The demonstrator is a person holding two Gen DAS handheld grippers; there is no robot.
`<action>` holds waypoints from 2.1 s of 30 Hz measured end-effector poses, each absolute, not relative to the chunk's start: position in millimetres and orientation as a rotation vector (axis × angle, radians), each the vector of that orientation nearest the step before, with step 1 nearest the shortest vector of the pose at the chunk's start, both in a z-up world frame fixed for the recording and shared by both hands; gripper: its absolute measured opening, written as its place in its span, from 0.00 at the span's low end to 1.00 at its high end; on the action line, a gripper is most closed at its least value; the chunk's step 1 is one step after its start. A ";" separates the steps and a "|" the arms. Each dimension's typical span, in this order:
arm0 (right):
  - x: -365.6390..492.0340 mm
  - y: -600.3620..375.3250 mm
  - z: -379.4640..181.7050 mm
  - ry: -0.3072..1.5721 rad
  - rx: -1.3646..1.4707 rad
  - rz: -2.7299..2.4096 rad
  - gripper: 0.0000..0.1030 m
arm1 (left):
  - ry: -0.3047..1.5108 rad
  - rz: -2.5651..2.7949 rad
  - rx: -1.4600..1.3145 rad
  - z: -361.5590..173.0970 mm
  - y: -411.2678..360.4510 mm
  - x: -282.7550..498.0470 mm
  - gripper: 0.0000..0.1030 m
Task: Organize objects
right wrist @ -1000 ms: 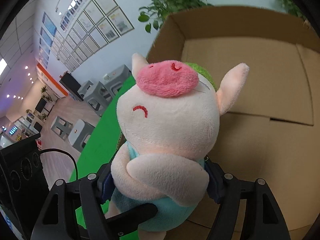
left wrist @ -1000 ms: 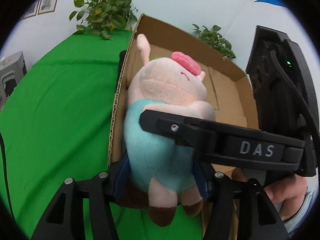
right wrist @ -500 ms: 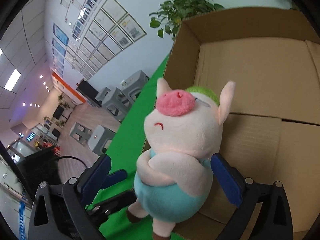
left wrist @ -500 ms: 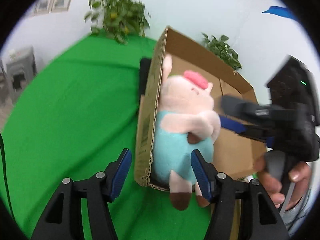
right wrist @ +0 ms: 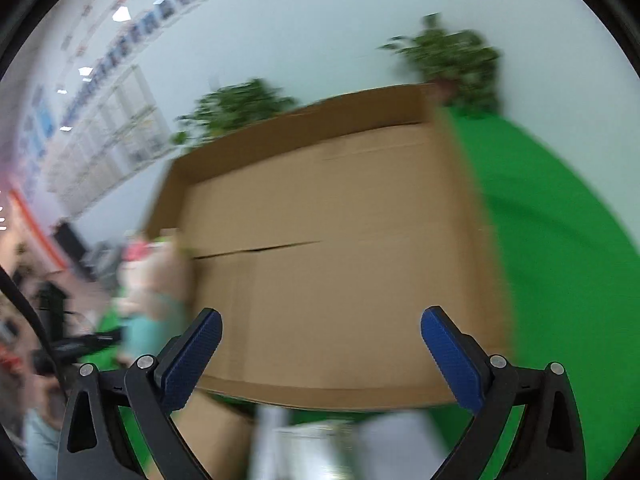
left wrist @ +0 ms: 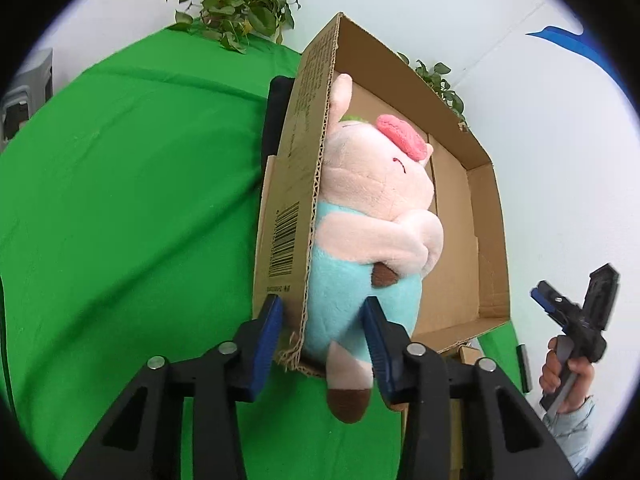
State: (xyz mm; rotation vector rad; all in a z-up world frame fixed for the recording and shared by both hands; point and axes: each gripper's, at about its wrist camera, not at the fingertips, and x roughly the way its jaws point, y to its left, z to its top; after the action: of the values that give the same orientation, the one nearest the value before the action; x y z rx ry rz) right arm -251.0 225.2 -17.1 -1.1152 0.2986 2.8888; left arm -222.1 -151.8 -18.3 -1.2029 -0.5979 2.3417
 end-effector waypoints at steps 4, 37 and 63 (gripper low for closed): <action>-259.2 267.3 -54.7 0.256 -1.166 2.730 0.79 | -0.602 2.389 -1.204 -15.4 -147.1 -213.8 0.39; -139.4 182.9 -17.0 0.311 -1.214 3.049 1.00 | -0.236 2.758 -0.816 79.8 -105.4 -105.2 0.79; -22.4 -3.9 -93.3 0.711 -1.981 3.182 1.00 | -0.446 1.994 -1.180 -43.3 -15.2 -32.7 0.33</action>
State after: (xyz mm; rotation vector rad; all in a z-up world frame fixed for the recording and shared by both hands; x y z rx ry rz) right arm -22.4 -3.9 -93.3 -1.9813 0.7109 3.1825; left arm -32.7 -15.2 -43.3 -1.1802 -0.4456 1.9943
